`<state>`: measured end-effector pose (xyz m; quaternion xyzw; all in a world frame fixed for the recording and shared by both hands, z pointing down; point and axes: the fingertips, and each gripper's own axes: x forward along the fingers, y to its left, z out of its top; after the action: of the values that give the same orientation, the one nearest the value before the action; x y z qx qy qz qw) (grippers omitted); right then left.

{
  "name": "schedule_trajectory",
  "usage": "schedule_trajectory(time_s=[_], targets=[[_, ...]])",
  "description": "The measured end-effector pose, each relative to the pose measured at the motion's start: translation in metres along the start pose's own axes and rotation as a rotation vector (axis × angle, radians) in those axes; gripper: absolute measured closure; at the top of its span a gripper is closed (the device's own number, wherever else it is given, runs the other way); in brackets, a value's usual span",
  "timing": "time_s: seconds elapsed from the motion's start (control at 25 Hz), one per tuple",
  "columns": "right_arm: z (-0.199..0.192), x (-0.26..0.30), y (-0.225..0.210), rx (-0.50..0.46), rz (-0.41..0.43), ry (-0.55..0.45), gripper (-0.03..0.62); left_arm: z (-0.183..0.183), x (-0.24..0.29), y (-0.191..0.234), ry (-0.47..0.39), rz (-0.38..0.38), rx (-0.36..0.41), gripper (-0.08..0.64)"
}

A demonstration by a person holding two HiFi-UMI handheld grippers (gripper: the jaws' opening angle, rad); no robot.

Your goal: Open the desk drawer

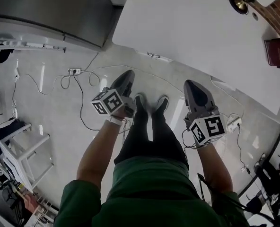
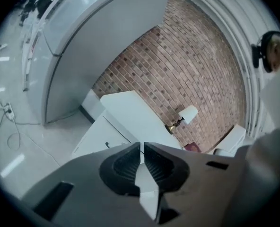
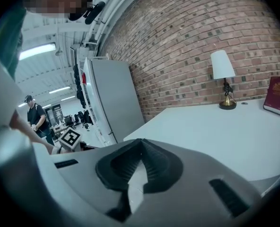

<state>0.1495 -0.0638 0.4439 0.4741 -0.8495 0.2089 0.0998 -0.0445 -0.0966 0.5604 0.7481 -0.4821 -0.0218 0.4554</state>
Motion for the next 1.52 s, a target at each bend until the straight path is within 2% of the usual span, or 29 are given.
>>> schedule_trajectory(time_s=[0.08,0.12,0.28,0.44,0.48,0.52,0.6,0.88,1.08,1.24,1.52], targets=[[-0.01,0.005,0.002,0.016,-0.002,0.004,0.592,-0.011,0.013,0.014,0.002,-0.041,-0.099,0.543],[-0.015,0.009,0.003,0.019,-0.004,0.009,0.592,-0.016,0.019,0.021,0.007,-0.049,-0.123,0.543],[-0.035,0.024,0.009,0.034,-0.002,0.028,0.592,-0.03,0.039,0.047,0.052,-0.049,-0.132,0.543],[-0.051,0.037,0.004,0.051,0.004,0.031,0.592,-0.043,0.069,0.064,0.07,-0.071,-0.177,0.539],[-0.056,0.041,0.004,0.056,0.007,0.032,0.592,-0.047,0.077,0.07,0.077,-0.068,-0.186,0.503],[-0.062,0.044,0.006,0.06,0.01,0.035,0.592,-0.051,0.083,0.077,0.085,-0.063,-0.192,0.435],[-0.075,0.051,0.011,0.064,0.021,0.043,0.592,-0.059,0.092,0.087,0.101,-0.06,-0.198,0.403],[-0.119,0.081,0.023,0.083,0.056,0.076,0.592,-0.077,0.131,0.112,0.134,-0.094,-0.191,0.407],[-0.157,0.091,0.026,0.102,0.061,0.101,0.592,-0.082,0.156,0.126,0.12,-0.131,-0.212,0.42],[-0.179,0.09,0.022,0.126,0.047,0.117,0.592,-0.087,0.173,0.129,0.089,-0.159,-0.284,0.454],[-0.205,0.091,0.005,0.154,0.024,0.134,0.592,-0.095,0.208,0.139,0.049,-0.168,-0.378,0.452]])
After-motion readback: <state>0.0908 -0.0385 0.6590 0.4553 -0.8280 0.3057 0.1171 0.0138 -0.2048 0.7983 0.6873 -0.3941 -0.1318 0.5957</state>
